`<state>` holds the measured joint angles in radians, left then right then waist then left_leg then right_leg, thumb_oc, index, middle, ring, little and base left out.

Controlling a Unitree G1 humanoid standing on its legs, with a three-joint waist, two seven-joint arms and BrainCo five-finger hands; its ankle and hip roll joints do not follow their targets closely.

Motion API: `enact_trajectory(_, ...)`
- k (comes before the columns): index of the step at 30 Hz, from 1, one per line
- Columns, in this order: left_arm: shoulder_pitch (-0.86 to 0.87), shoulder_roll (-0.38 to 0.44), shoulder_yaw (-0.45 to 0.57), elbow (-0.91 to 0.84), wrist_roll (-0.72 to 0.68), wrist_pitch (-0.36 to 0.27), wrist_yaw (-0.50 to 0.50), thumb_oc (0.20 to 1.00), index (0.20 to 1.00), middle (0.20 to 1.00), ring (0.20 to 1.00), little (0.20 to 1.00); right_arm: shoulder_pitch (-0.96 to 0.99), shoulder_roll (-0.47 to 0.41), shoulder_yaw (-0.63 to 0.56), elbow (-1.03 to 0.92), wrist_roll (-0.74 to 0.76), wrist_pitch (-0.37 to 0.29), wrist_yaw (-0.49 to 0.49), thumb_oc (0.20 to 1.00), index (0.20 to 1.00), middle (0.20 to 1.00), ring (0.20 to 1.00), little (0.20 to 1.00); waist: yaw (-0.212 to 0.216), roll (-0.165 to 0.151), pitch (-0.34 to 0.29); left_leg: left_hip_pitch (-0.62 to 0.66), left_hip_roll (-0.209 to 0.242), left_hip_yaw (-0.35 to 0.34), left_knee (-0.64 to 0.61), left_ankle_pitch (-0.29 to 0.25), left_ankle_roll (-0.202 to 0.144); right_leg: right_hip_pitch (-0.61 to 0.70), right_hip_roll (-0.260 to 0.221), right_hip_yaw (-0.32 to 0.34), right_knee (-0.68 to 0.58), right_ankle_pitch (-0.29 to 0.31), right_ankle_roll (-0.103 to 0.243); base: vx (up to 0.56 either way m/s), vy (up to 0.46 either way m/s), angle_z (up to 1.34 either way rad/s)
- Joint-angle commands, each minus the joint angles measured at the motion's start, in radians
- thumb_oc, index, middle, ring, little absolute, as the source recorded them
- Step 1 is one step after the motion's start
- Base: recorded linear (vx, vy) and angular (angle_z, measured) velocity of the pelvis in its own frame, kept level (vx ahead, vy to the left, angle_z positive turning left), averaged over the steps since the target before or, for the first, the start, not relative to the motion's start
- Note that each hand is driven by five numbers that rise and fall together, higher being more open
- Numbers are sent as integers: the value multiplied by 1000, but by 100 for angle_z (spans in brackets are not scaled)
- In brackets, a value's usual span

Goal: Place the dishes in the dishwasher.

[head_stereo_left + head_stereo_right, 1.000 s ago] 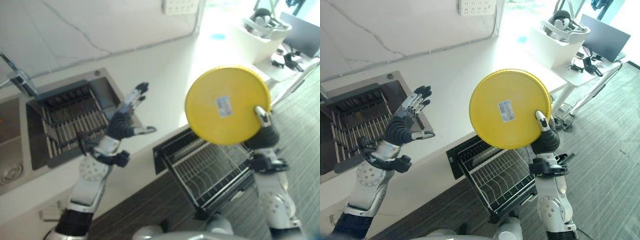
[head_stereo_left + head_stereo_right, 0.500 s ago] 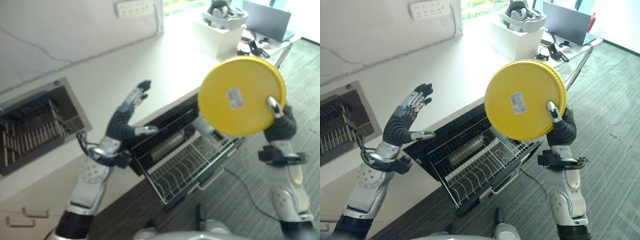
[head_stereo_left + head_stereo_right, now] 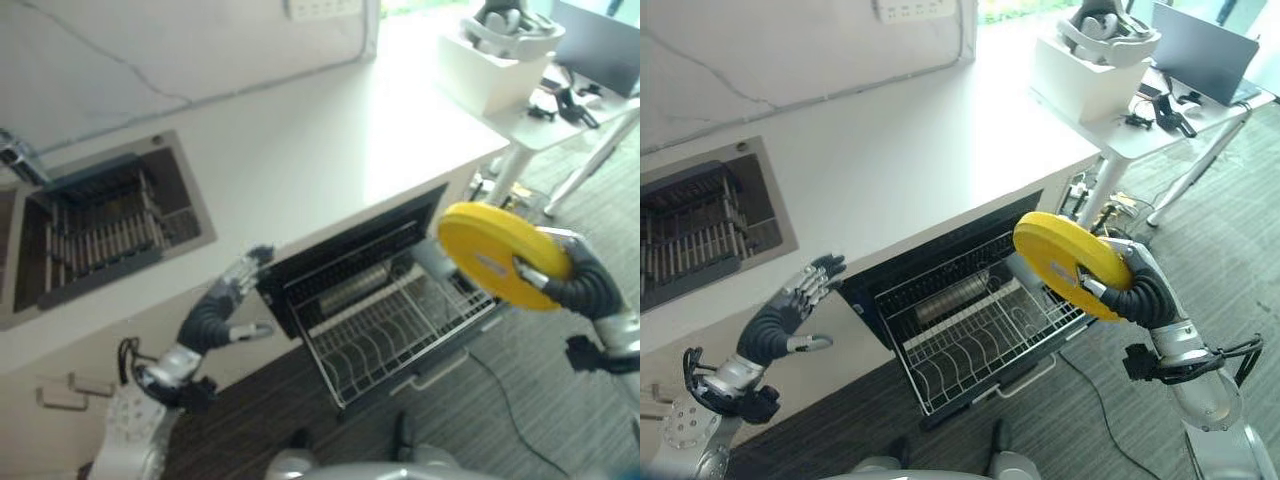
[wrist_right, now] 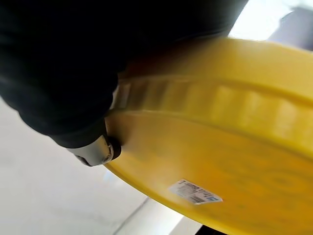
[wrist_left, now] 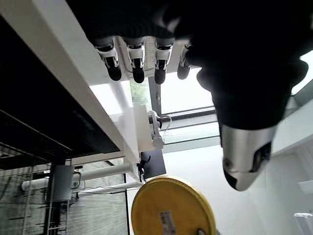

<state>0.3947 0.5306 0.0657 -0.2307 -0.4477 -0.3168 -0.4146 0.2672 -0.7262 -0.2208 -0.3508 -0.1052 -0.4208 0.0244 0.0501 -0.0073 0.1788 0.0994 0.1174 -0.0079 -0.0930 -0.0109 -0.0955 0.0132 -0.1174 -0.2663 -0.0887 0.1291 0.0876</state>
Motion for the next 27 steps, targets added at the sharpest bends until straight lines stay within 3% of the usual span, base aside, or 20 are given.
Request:
enact_trajectory(1, -24, 23, -38, 57, -99, -11, 61, 1000, 1000, 1000, 1000, 1000, -88, -22, 5, -21, -163, -132, -145, 200, 200, 200, 200, 200, 12, -15, -33, -10, 42, 86, 6, -36, -16, 36, -109, -25, 49, -93, 130, 0, 30, 34)
enact_trajectory(4, 1, 11, -66, 210, -63, -109, 106, 1000, 1000, 1000, 1000, 1000, -122, -67, 61, 3, -257, -142, -187, 200, 200, 200, 200, 200, 40, -17, -33, -15, 40, 80, 6, -32, -18, 45, -116, -53, 50, -95, 133, 1, 40, 29)
enact_trajectory(10, 24, -27, -99, 389, -38, -119, 136, 1000, 1000, 1000, 1000, 1000, -174, -125, 132, 10, -360, -143, -209, 200, 200, 200, 200, 200, 84, -21, -33, -30, 37, 59, 6, -24, -19, 51, -122, -91, 56, -100, 133, 7, 24, 21)
enact_trajectory(14, 13, -101, -85, 593, -102, -55, 236, 1000, 1000, 1000, 1000, 1000, -221, -149, 199, 61, -389, -151, -194, 200, 200, 200, 200, 200, 115, -29, -34, -38, 34, 47, 6, -16, -21, 57, -126, -115, 60, -100, 134, 21, 2, 8)
enact_trajectory(18, -20, -175, -48, 789, -61, -85, 284, 1000, 1000, 1000, 1000, 1000, -247, -134, 279, 149, -391, -135, -206, 200, 200, 200, 200, 200, 138, -43, -32, -45, 30, 32, 6, -11, -23, 63, -133, -138, 67, -99, 137, 32, -35, 25)
enact_trajectory(27, -43, -180, -37, 874, -25, -112, 342, 1000, 1000, 1000, 1000, 1000, -284, -99, 442, 419, -432, -153, -252, 200, 200, 200, 200, 200, 176, -50, -22, -50, 23, 12, 6, -7, -22, 92, -133, -172, 62, -101, 134, 49, -37, 19)
